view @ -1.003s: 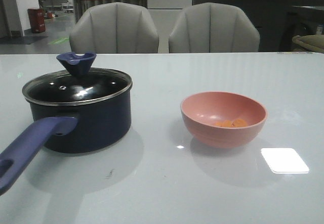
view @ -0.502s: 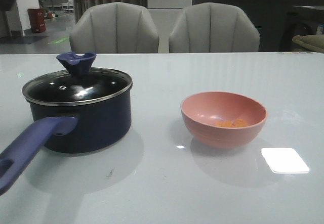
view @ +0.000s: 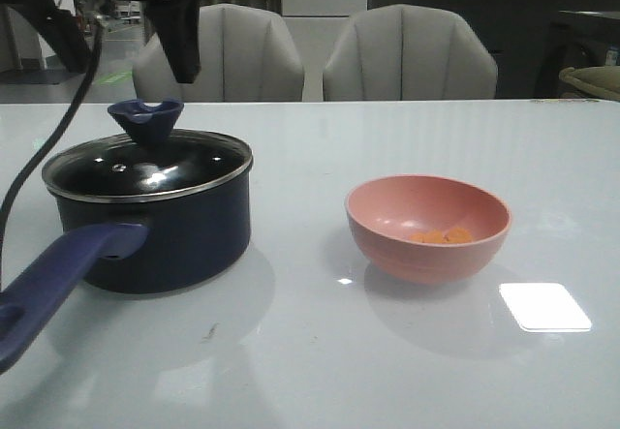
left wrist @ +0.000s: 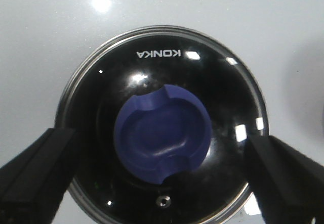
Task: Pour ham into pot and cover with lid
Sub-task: 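Lower the left gripper onto the purple lid knob and grasp it, then lift the glass lid off the pot and set it beside the pot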
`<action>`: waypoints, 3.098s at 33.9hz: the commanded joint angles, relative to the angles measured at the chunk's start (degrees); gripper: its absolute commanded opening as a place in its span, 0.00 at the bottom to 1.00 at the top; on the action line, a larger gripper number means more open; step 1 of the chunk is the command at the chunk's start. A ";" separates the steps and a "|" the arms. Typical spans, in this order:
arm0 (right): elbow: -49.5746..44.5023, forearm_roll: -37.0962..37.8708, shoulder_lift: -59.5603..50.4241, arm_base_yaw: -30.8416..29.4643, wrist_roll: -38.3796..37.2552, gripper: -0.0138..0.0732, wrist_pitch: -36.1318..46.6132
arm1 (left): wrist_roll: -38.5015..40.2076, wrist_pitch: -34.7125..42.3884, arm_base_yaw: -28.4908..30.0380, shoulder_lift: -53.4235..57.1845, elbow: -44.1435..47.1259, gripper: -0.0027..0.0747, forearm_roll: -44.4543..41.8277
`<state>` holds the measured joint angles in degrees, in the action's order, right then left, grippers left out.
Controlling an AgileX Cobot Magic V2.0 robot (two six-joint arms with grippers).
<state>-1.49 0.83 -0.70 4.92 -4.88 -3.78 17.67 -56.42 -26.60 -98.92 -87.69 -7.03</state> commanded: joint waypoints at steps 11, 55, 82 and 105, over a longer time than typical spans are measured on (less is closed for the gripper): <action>0.22 0.52 -1.05 -0.34 0.46 0.33 5.04 | 4.20 -5.43 -0.60 -5.74 -10.36 0.93 -0.49; 0.22 0.52 -1.05 -0.34 0.46 0.33 5.04 | -0.35 -14.35 10.14 -1.15 -15.28 0.35 0.26; 0.22 0.52 -1.05 -0.34 0.46 0.33 5.04 | -13.97 18.88 30.95 3.66 21.86 0.35 11.42; 0.22 0.52 -1.05 -0.34 0.46 0.33 5.04 | -17.00 16.21 30.63 -1.69 21.76 0.84 11.39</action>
<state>-1.49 0.83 -0.70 4.92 -4.88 -3.78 0.60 -40.42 4.42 -102.79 -64.67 3.40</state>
